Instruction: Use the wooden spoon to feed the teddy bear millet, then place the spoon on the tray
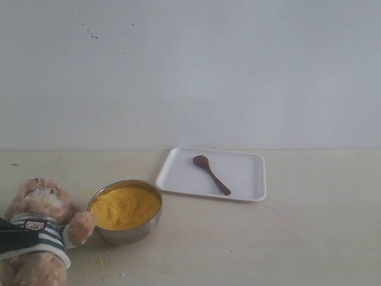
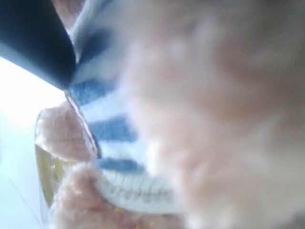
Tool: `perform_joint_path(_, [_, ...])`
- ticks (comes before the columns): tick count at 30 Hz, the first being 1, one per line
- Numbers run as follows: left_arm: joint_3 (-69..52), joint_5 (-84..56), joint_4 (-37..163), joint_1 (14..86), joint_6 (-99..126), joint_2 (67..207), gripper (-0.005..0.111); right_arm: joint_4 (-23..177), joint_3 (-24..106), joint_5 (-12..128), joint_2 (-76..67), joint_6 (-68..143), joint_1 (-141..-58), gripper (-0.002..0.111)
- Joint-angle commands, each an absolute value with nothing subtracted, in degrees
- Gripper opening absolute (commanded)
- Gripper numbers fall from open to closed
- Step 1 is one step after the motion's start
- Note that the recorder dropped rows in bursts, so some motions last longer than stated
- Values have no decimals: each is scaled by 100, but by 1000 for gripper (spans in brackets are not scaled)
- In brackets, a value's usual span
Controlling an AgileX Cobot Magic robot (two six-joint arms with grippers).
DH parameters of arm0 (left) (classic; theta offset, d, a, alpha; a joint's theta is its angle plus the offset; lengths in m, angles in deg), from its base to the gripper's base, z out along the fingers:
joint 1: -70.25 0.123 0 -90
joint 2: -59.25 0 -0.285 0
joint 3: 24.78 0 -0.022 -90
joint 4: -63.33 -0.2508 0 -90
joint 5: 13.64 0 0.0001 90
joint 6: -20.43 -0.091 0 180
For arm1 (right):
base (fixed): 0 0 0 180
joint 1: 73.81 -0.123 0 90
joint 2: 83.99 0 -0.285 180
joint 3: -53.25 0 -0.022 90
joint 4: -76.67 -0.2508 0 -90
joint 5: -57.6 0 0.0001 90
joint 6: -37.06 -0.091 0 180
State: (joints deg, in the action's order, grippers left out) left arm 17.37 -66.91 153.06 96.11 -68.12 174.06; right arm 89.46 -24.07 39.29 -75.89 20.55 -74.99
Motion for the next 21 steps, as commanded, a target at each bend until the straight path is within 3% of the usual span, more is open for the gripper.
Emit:
perform_joint_path(1, [1734,-6763,15464,9569,-6856,17426,100,8926,-2397,3933,-7621,2055,-7500,0])
perform_joint_path(4, [1734,-6867,15450,9596,-6832,17416,105,8926,-2397,3933,-7621,2055,-7500,0])
perform_joint_path(10, [1723,-6843,15077,9847,-6336,17109,105,8909,-2397,3933,-7621,2056,-7500,0])
perform_joint_path(21, [1723,-6406,14093,10449,-4983,15348,104,8388,-2397,3975,-7621,2056,-7500,0])
